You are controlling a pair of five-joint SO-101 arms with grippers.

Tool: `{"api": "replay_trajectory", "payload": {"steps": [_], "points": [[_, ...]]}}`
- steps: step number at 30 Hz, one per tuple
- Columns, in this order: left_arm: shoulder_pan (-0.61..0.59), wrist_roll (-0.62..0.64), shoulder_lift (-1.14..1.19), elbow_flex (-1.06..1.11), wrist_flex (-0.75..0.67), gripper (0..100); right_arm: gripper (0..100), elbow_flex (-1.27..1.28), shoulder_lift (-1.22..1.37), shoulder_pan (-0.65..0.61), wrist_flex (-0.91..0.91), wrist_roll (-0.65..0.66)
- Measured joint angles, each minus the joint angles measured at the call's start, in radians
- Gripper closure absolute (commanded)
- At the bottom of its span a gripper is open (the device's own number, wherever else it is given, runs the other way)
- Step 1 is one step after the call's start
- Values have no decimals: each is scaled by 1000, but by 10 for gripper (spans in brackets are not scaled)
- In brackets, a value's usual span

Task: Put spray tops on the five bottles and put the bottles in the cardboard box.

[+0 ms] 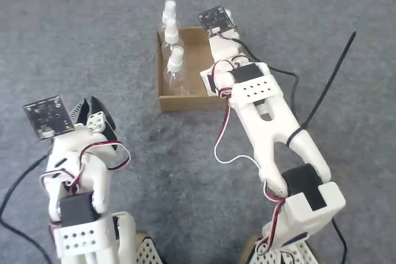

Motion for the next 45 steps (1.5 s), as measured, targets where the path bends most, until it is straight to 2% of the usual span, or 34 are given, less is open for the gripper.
{"api": "replay_trajectory", "payload": {"steps": [6, 18, 27, 36, 45], "points": [[0, 0, 0, 0, 0, 952, 690, 0, 0, -2, 2, 0], [0, 0, 0, 0, 0, 952, 693, 0, -48, -2, 175, 0], [0, 0, 0, 0, -2, 952, 912, 0, -118, -2, 276, 0], [0, 0, 0, 0, -2, 952, 995, 0, -189, -2, 373, 0], [0, 0, 0, 0, -2, 952, 990, 0, -362, -2, 493, 0]]}}
